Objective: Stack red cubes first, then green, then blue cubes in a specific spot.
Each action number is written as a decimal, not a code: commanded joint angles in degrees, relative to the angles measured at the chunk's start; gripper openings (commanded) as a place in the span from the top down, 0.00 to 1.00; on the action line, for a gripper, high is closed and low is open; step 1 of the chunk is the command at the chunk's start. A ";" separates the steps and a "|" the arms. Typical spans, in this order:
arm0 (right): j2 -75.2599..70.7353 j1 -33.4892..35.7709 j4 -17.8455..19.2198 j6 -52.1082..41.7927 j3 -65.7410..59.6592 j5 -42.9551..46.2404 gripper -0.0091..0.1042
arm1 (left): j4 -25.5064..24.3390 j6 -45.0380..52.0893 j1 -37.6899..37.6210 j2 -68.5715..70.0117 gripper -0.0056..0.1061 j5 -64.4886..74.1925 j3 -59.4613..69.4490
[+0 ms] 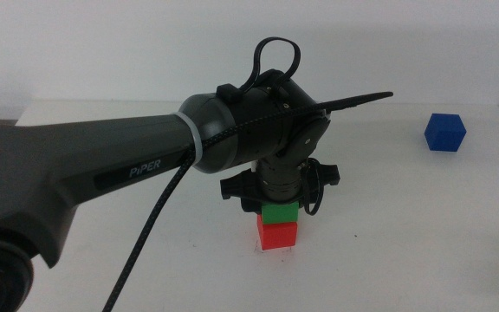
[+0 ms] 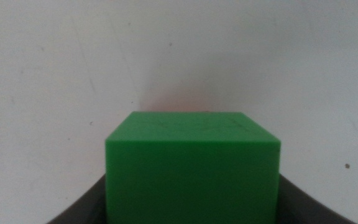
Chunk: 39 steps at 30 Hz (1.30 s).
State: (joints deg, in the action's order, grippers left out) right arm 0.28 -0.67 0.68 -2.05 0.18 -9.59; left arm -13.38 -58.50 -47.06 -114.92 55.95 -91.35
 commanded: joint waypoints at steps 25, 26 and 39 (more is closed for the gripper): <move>-0.28 0.13 0.49 -0.33 -0.18 0.46 0.10 | 3.48 8.60 0.83 0.49 0.11 -0.09 -0.28; -0.28 0.13 0.49 -0.33 -0.18 0.46 0.10 | 3.47 9.09 0.83 1.58 0.11 -0.09 -0.28; -0.28 0.13 0.49 -0.33 -0.18 0.46 0.10 | 14.30 58.11 0.95 38.63 0.11 2.04 2.89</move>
State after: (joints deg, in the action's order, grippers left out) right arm 0.28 -0.67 0.68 -2.05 0.18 -9.59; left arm -3.71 -10.24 -46.24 -80.55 58.01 -90.25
